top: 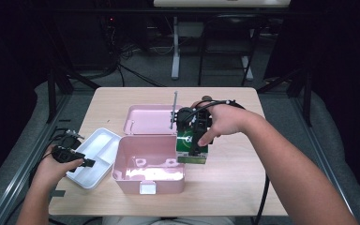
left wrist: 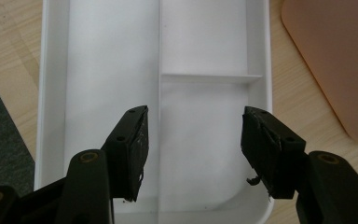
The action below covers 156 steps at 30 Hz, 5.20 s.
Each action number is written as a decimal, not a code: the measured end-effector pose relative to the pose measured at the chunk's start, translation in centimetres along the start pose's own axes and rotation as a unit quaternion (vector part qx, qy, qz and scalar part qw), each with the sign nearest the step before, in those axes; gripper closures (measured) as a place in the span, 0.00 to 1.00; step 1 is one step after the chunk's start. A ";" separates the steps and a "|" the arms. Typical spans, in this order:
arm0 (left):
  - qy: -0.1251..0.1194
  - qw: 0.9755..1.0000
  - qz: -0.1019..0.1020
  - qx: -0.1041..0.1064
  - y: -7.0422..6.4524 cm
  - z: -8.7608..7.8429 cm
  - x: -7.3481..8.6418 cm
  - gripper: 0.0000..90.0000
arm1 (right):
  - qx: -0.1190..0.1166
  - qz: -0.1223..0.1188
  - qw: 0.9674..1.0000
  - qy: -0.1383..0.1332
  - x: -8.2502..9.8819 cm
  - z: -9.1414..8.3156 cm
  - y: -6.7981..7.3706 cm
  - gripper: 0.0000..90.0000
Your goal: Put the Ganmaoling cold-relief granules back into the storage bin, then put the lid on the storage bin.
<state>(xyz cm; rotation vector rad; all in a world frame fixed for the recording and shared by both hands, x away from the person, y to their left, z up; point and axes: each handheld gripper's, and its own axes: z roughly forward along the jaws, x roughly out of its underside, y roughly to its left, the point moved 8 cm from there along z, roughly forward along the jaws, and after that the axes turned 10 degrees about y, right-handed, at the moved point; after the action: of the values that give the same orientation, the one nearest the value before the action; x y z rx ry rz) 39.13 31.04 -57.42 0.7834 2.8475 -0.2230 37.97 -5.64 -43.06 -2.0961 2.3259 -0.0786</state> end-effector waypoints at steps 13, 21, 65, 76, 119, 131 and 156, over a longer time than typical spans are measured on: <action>0.005 1.000 0.001 0.002 -0.2 0.4 -0.1 0.47 | -0.012 -0.013 1.000 -0.003 -3.3 0.2 0.9 0.18; 0.008 1.000 0.002 0.002 -0.1 0.5 0.0 0.46 | -0.010 -0.025 1.000 -0.004 -4.9 0.5 1.0 0.18; 0.008 1.000 0.003 0.000 -0.1 0.5 0.0 0.47 | -0.017 -0.026 1.000 -0.002 -6.7 6.5 0.6 0.17; 0.011 1.000 0.002 0.001 -0.2 0.7 0.0 0.46 | -0.015 -0.026 1.000 -0.009 -7.0 7.9 0.4 0.17; 0.017 1.000 0.001 -0.001 -0.1 1.2 0.1 0.45 | -0.010 -0.012 1.000 -0.008 -6.7 9.1 -0.5 0.15; 0.024 1.000 0.020 0.005 -0.5 1.6 0.1 0.48 | 0.008 0.005 0.999 -0.038 -5.2 6.6 -0.6 0.16; 0.012 0.998 0.013 -0.054 1.4 0.9 -0.4 0.49 | 0.029 0.185 0.979 -0.085 5.4 8.3 -3.9 0.22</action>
<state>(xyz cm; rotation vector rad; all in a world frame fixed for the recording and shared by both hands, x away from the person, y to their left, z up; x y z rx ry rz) 40.27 31.87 -58.40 0.8047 2.8425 -0.0565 41.58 -11.70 -50.99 -1.5427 2.5229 0.0342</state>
